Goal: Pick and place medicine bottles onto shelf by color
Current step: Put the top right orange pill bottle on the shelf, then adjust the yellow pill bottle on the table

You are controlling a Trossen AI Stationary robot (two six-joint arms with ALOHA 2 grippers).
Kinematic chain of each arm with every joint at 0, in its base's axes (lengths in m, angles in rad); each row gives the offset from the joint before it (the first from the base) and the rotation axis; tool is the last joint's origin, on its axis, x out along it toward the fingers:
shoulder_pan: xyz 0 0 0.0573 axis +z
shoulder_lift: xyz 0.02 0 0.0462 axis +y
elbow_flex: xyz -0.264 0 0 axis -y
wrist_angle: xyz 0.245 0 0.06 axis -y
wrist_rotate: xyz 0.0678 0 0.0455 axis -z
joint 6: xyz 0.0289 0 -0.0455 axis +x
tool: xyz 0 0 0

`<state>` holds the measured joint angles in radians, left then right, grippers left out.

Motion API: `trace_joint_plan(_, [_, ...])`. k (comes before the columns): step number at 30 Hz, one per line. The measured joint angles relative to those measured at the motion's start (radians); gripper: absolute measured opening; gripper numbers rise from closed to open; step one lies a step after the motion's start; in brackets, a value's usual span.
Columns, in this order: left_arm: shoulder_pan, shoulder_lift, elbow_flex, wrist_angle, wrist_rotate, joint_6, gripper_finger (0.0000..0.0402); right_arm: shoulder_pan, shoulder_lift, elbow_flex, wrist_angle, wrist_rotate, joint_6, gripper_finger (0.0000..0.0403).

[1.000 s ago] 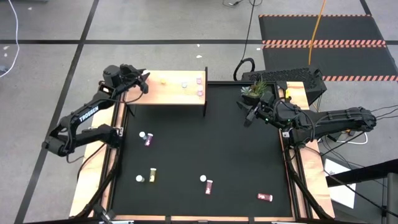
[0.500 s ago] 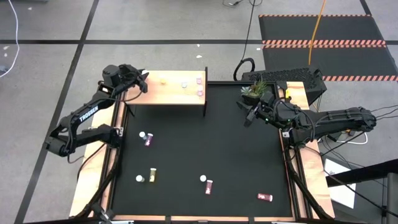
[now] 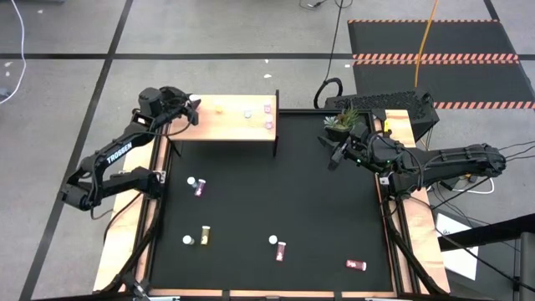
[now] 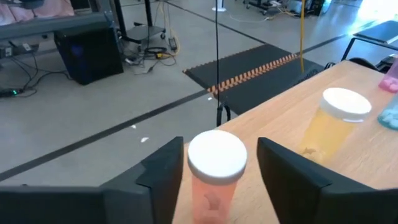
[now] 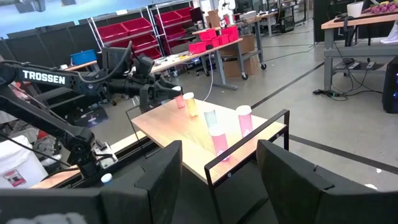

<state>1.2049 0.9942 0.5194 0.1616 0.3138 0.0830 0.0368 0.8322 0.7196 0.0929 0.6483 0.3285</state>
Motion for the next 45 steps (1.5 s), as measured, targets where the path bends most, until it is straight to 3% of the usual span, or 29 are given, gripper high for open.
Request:
trace_joint_plan(8, [0.0, -0.055, 0.0, -0.004, 0.0, -0.015, 0.0286, 0.0, 0.0, 0.0, 0.0, 0.0, 0.004, 0.0203])
trace_joint_plan(20, [-0.03, -0.248, 0.13, -0.341, -0.001, 0.026, 0.0381, 0.004, 0.0, 0.0, 0.0, 0.0, 0.038, 0.0203])
trace_joint_plan(28, [-0.103, -0.315, 0.268, -0.466, -0.087, 0.066, 0.0382, 0.005, 0.0, 0.0, 0.0, -0.027, 0.083, 0.0203])
trace_joint_plan(35, [-0.213, -0.321, 0.375, -0.481, -0.134, 0.048, 0.0379, 0.04, 0.0, 0.0, 0.0, -0.051, 0.131, 0.0203])
trace_joint_plan(45, [-0.515, -0.319, 0.433, -0.481, -0.37, -0.017, 0.0379, 0.172, 0.0, 0.0, -0.014, -0.052, 0.16, 0.0203])
